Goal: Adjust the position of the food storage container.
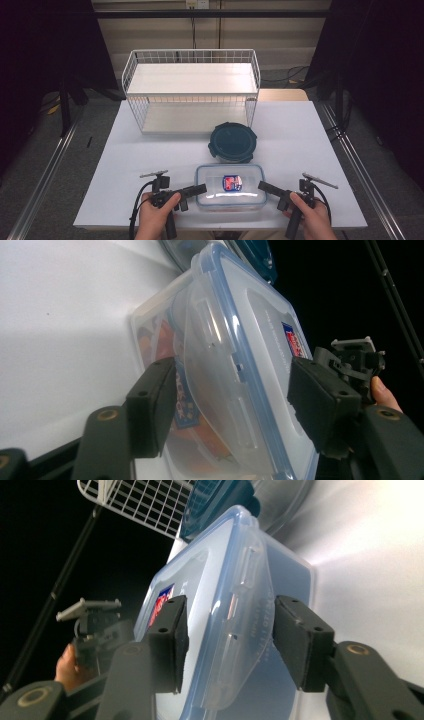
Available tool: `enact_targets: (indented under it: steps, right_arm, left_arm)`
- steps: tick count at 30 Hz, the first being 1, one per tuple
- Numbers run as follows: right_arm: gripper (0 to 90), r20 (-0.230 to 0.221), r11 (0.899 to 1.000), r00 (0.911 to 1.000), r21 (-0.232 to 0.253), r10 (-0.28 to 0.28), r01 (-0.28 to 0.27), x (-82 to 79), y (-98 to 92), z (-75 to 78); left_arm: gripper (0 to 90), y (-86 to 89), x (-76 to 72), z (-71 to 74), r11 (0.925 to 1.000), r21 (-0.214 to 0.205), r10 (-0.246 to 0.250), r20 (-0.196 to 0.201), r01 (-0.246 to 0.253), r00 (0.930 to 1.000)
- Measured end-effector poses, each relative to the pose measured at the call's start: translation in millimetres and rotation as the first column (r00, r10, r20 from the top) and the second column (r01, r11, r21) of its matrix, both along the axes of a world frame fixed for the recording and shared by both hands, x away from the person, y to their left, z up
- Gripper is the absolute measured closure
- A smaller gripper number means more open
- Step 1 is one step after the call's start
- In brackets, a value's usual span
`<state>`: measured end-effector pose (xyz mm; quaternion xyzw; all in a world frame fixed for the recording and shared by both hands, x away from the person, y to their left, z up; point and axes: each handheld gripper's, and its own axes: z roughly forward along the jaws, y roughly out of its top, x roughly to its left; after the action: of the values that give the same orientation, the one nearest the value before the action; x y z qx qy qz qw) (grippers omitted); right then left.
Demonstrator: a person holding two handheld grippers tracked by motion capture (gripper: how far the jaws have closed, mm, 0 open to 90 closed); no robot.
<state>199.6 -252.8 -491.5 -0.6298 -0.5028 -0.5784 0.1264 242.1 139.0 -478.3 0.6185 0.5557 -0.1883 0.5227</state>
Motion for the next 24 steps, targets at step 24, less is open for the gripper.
enact_targets:
  steps: [24]
  right_arm:
    - [58.7,0.037,0.993,0.9962,0.091,-0.079,0.076,-7.2,3.7,14.1]
  left_arm:
    - [54.2,8.3,-7.7,14.9,0.9915,-0.08,0.107,0.063,-0.102,0.9922]
